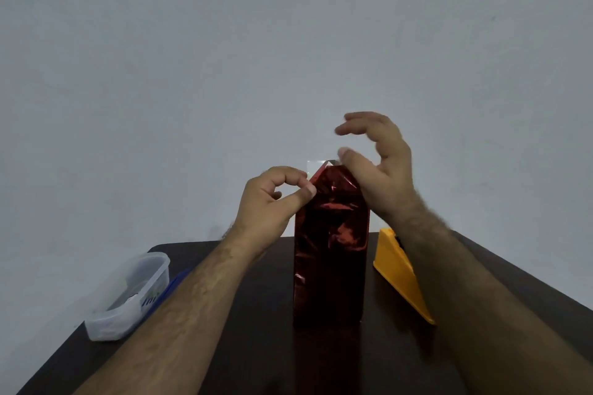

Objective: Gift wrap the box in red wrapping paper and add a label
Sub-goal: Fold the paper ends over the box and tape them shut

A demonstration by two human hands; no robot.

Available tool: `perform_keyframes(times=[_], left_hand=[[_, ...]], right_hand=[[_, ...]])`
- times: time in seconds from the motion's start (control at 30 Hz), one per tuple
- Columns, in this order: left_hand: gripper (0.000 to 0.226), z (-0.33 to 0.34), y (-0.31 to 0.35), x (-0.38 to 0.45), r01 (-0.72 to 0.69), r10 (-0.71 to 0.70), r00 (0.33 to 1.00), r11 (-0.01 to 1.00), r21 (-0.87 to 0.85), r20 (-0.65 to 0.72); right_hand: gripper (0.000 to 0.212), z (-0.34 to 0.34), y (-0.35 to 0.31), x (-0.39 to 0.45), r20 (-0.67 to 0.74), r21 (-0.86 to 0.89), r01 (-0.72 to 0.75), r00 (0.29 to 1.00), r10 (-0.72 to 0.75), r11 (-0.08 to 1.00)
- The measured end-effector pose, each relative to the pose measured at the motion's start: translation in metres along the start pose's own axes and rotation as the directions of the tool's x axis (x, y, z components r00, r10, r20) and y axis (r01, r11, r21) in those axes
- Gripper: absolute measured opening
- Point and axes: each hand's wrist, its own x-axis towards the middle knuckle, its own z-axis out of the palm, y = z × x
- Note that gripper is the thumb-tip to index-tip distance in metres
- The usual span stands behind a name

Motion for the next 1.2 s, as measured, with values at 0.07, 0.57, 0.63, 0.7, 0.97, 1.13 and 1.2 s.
perform_keyframes(times=[0.07, 0.57, 0.63, 0.7, 0.97, 1.13, 1.2], left_hand=[[0.006, 0.003, -0.001, -0.001, 0.012, -0.012, 1.0, 1.0, -0.011, 0.014], [0.013, 0.017, 0.002, -0.007, 0.004, 0.002, 0.996, 0.997, -0.078, 0.088], [0.015, 0.014, -0.001, -0.006, -0.066, 0.074, 0.987, 0.996, -0.063, 0.139], [0.018, 0.011, -0.006, -0.004, -0.123, 0.126, 0.978, 0.992, -0.03, 0.166], [0.014, 0.006, -0.012, -0.002, -0.142, 0.136, 0.97, 0.99, 0.015, 0.201], [0.033, 0.006, -0.006, -0.006, -0.129, 0.111, 0.971, 0.989, 0.069, 0.211], [0.061, 0.007, 0.004, -0.01, -0.114, 0.084, 0.984, 0.973, 0.199, 0.156]], right_hand=[[0.013, 0.004, 0.006, -0.012, -0.324, 0.208, -0.133, 0.925, 0.196, 0.969], [0.008, 0.02, 0.049, -0.06, 0.168, 0.67, -0.634, 0.637, 0.752, 0.387], [0.011, 0.022, 0.051, -0.061, 0.206, 0.662, -0.643, 0.651, 0.731, 0.386], [0.016, 0.022, 0.055, -0.06, 0.228, 0.634, -0.645, 0.683, 0.694, 0.427], [0.037, 0.001, 0.058, -0.049, 0.439, 0.39, -0.714, 0.699, 0.564, 0.581], [0.043, -0.007, 0.056, -0.046, 0.498, 0.345, -0.741, 0.665, 0.557, 0.576], [0.045, -0.006, 0.056, -0.047, 0.503, 0.328, -0.74, 0.663, 0.554, 0.587]])
